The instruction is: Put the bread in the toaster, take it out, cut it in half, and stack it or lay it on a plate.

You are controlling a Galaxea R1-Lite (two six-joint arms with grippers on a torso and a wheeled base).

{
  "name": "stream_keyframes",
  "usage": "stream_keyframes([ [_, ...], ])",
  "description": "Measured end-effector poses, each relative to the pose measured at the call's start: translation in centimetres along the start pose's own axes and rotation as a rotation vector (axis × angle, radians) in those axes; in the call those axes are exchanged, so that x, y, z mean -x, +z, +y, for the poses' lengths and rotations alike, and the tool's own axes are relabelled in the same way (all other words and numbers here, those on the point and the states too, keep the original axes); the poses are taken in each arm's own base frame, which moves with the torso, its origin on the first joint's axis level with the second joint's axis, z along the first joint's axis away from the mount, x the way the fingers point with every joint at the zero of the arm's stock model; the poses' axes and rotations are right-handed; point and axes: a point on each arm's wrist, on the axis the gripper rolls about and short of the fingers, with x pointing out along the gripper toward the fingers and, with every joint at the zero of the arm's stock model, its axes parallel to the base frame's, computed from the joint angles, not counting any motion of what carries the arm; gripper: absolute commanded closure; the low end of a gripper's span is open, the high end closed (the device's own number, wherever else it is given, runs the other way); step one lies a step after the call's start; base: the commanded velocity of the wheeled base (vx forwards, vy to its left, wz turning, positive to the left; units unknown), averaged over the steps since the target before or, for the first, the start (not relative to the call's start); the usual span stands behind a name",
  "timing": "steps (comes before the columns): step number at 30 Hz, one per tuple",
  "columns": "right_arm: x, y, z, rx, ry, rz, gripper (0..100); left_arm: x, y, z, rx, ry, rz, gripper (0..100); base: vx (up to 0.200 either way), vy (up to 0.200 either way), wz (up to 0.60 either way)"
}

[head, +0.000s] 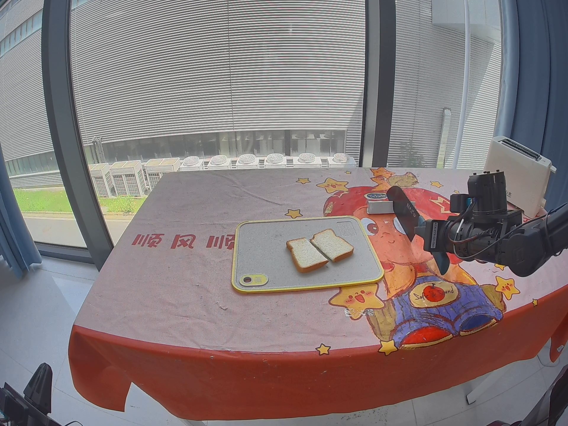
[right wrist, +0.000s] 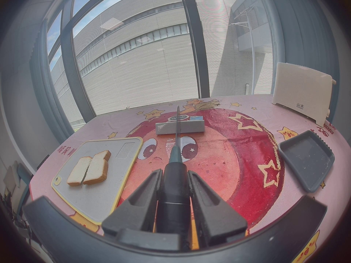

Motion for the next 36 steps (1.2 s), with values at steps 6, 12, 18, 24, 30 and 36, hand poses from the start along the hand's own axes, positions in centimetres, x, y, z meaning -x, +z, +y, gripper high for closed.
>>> stream_keyframes([
  [6, 0.00, -0.04, -0.01, 0.000, 0.000, 0.001, 100, 0.00, 0.00, 0.00, 0.000, 0.000, 0.000, 100, 0.000, 0.000, 0.00],
  [12, 0.00, -0.06, -0.01, 0.000, 0.000, 0.003, 0, 0.00, 0.00, 0.00, 0.000, 0.000, 0.000, 100, 0.000, 0.000, 0.00],
  [18, 0.00, 0.00, 0.00, 0.000, 0.001, -0.006, 0, 0.00, 0.00, 0.00, 0.000, 0.000, 0.000, 100, 0.000, 0.000, 0.00],
  [24, 0.00, -0.02, 0.00, 0.000, 0.001, -0.006, 0, 0.00, 0.00, 0.00, 0.000, 0.000, 0.000, 100, 0.000, 0.000, 0.00],
  [30, 0.04, 0.03, 0.03, 0.000, 0.003, -0.009, 0, 0.00, 0.00, 0.00, 0.000, 0.000, 0.000, 100, 0.000, 0.000, 0.00],
  [36, 0.22, 0.16, 0.08, 0.000, 0.005, -0.015, 0, 0.00, 0.00, 0.00, 0.000, 0.000, 0.000, 100, 0.000, 0.000, 0.00],
])
